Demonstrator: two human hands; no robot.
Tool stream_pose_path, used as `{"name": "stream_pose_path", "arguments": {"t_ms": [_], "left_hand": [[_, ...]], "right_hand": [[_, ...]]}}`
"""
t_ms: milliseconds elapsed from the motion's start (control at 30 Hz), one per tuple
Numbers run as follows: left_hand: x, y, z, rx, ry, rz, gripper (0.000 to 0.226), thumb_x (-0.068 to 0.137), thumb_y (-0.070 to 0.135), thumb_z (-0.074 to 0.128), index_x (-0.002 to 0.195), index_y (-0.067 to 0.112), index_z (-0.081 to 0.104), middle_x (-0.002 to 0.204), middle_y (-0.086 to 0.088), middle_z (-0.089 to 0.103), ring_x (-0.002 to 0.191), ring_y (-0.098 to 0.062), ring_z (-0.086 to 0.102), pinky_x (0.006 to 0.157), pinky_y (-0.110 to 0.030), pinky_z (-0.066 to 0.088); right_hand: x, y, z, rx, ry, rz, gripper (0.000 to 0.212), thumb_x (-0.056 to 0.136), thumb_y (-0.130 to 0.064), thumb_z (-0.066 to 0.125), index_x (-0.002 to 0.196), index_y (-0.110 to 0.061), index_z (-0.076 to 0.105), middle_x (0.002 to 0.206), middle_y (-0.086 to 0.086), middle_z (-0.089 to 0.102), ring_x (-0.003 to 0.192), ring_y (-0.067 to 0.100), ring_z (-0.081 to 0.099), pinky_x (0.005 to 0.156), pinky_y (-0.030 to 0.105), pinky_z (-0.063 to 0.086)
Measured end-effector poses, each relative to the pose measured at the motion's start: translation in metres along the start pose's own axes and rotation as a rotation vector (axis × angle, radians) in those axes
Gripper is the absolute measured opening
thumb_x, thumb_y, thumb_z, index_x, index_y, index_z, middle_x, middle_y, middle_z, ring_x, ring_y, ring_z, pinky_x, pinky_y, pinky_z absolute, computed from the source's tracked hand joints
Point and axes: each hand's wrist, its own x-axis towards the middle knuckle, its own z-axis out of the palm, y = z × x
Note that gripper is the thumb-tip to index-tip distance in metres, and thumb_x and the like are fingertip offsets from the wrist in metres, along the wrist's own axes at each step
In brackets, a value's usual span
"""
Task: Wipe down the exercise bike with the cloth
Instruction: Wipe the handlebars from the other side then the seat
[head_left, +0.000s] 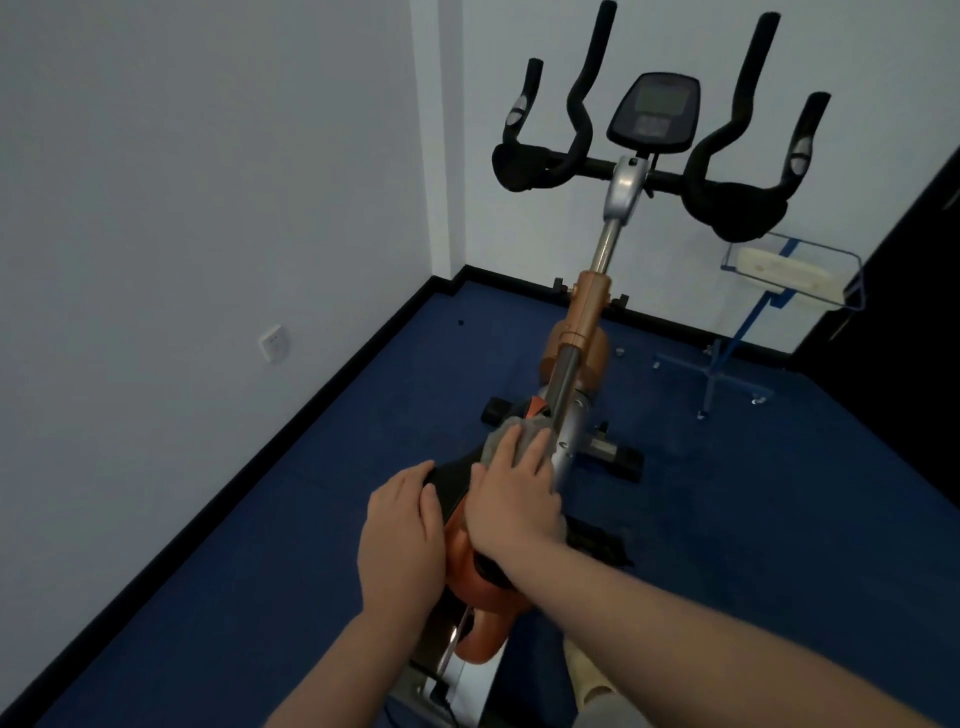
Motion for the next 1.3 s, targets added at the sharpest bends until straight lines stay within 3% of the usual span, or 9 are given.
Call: {"name": "stream_pose_path", "arguments": {"t_ms": [200,400,600,667,800,867,1033,1200,1300], "left_hand": [[0.001,-0.001,-0.001,0.004,-0.005,0.024,0.045,0.096,0.035,0.027,0.127,0.023,0.058,0.123,0.010,0.059,0.116,-0.005,0.048,0.095,-0.029,0.046],[0.001,-0.005,-0.001,0.027,-0.006,0.048,0.045,0.096,0.037,0.026,0.128,0.025,0.057,0.123,0.014,0.057,0.114,0.003,0.044,0.090,-0.018,0.040],[0.001,-0.006,-0.003,0.014,-0.030,0.053,0.045,0.096,0.037,0.027,0.129,0.025,0.056,0.125,0.014,0.056,0.117,0.003,0.043,0.093,-0.018,0.039],[0.002,-0.006,-0.004,0.024,-0.034,0.065,0.046,0.096,0.037,0.026,0.129,0.024,0.056,0.125,0.014,0.056,0.116,0.002,0.044,0.094,-0.020,0.042],[0.002,-0.005,-0.004,0.025,-0.025,0.070,0.046,0.097,0.036,0.027,0.129,0.022,0.057,0.124,0.012,0.057,0.116,-0.001,0.046,0.096,-0.023,0.044],[0.001,-0.005,-0.004,0.023,-0.022,0.068,0.046,0.096,0.036,0.027,0.128,0.023,0.057,0.123,0.013,0.057,0.115,0.000,0.046,0.094,-0.022,0.044],[0.003,-0.006,-0.002,0.023,-0.002,0.052,0.045,0.095,0.034,0.028,0.126,0.026,0.058,0.121,0.015,0.057,0.111,0.006,0.043,0.087,-0.016,0.040],[0.004,-0.006,-0.001,0.028,0.017,0.069,0.044,0.096,0.032,0.030,0.125,0.021,0.060,0.119,0.012,0.059,0.110,0.003,0.045,0.087,-0.017,0.039],[0.002,-0.006,-0.001,0.027,0.024,0.067,0.044,0.096,0.032,0.029,0.125,0.022,0.060,0.119,0.013,0.059,0.110,0.004,0.045,0.085,-0.016,0.040]], "right_hand": [[-0.055,0.039,0.030,-0.081,-0.013,-0.227,0.067,0.098,-0.055,0.013,0.149,-0.029,-0.021,0.157,0.005,-0.029,0.147,0.026,-0.016,0.119,0.044,0.007],[-0.016,0.023,0.010,-0.010,0.050,-0.170,0.062,0.102,-0.049,0.017,0.155,-0.021,0.002,0.160,0.009,-0.018,0.149,0.024,0.000,0.118,0.039,0.025],[-0.041,0.040,0.028,-0.138,0.050,-0.293,0.075,0.087,-0.056,-0.008,0.154,-0.025,-0.002,0.161,0.009,-0.012,0.148,0.030,-0.006,0.120,0.044,0.015],[-0.022,0.035,0.021,-0.109,0.049,-0.271,0.070,0.093,-0.053,-0.001,0.155,-0.020,-0.005,0.161,0.011,-0.015,0.148,0.029,-0.009,0.121,0.042,0.012],[0.009,0.018,0.002,0.093,0.007,-0.108,0.067,0.102,-0.047,0.020,0.153,-0.018,-0.013,0.159,0.013,-0.020,0.148,0.028,0.005,0.114,0.040,0.027],[-0.004,0.022,0.010,0.060,0.003,-0.107,0.068,0.101,-0.051,0.021,0.154,-0.021,-0.009,0.160,0.012,-0.018,0.146,0.028,0.013,0.110,0.040,0.033],[-0.037,0.036,0.026,-0.009,0.018,-0.193,0.063,0.099,-0.054,0.018,0.153,-0.033,-0.006,0.160,0.001,-0.022,0.145,0.023,0.005,0.113,0.039,0.030],[0.002,0.016,0.001,0.119,0.006,-0.072,0.063,0.103,-0.046,0.022,0.154,-0.026,-0.008,0.160,0.012,-0.018,0.140,0.028,0.026,0.101,0.038,0.041],[-0.011,0.024,0.010,0.054,-0.025,-0.105,0.064,0.101,-0.051,0.020,0.154,-0.028,-0.009,0.160,0.012,-0.019,0.141,0.028,0.023,0.105,0.039,0.040]]}}
